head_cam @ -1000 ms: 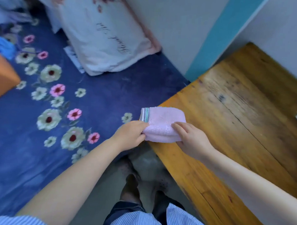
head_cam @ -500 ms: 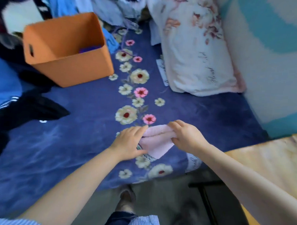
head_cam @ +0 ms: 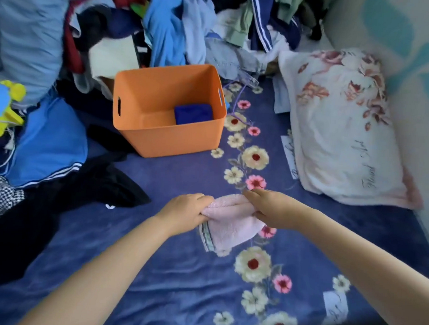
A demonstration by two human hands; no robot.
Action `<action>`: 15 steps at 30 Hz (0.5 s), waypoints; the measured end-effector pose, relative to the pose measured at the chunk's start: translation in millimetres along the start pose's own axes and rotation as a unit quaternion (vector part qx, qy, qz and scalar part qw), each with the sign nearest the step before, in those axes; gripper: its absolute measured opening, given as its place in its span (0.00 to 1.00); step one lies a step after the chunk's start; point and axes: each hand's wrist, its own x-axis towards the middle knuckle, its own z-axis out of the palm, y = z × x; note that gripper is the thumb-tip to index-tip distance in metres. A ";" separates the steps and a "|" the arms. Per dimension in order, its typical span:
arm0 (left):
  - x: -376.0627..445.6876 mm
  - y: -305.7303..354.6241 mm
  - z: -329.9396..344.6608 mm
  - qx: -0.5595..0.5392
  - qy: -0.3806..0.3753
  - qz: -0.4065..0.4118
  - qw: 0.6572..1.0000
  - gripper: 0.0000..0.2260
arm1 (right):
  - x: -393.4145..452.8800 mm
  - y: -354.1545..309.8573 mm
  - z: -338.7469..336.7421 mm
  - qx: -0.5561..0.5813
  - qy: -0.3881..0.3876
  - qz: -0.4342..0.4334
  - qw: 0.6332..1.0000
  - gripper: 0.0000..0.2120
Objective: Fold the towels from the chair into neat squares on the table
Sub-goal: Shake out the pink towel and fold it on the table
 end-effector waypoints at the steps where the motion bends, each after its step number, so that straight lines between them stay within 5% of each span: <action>1: 6.6 -7.2 -12.2 -0.018 0.012 -0.008 1.000 0.09 | 10.7 3.9 -11.2 -0.007 0.007 -0.008 1.000 0.21; 8: 57.2 -56.6 -104.9 -0.099 0.093 -0.045 0.990 0.19 | 92.0 28.5 -108.9 0.055 0.075 -0.082 0.992 0.20; 15: 101.8 -116.6 -183.4 -0.074 0.148 -0.096 0.982 0.15 | 185.1 32.8 -193.0 0.067 0.143 -0.159 0.975 0.14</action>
